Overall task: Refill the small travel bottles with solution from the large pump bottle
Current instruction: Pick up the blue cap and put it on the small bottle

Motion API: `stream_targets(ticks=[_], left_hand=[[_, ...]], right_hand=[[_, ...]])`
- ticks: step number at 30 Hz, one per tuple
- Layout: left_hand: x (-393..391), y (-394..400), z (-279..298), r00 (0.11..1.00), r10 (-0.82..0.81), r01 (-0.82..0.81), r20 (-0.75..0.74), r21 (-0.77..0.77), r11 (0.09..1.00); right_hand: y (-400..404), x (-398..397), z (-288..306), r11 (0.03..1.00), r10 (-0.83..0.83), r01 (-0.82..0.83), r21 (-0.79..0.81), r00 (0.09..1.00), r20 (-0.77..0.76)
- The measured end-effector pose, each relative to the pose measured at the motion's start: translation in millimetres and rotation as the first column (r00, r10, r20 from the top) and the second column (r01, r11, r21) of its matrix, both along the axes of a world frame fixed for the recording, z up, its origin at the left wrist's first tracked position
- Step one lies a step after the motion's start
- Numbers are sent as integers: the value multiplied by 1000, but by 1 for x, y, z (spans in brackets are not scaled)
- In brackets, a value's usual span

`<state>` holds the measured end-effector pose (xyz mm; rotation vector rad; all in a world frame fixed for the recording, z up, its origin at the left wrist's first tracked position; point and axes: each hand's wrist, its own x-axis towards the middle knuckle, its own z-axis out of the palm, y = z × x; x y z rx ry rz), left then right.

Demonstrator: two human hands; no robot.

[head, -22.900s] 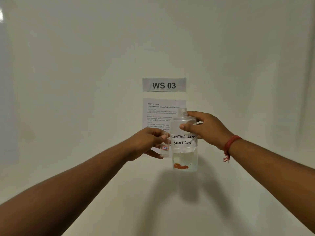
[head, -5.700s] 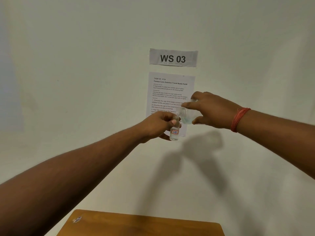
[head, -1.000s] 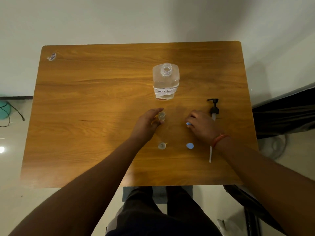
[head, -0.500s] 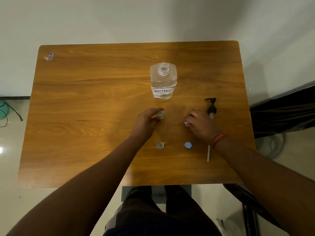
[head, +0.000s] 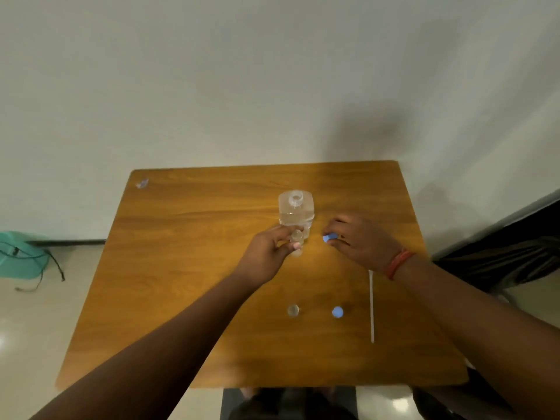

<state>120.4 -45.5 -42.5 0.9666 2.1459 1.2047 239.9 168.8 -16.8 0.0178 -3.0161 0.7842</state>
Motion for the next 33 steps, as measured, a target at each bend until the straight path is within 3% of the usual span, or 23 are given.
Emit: stream_targets(ticks=[7, 18, 25, 33], left_hand=[[-27, 10, 107, 990, 5, -26, 138, 146, 989], [-69, 25, 319, 990, -94, 58, 102, 310, 949], [-86, 35, 421, 993, -98, 66, 73, 361, 930], [-89, 40, 494, 993, -106, 79, 48, 395, 915]], right_hand=[[18, -38, 131, 1000, 9, -7, 15, 989, -145], [18, -76, 368, 998, 42, -27, 54, 954, -297], [15, -91, 475, 988, 66, -11, 155, 933, -354], [5, -100, 555, 960, 103, 10, 280, 918, -384]])
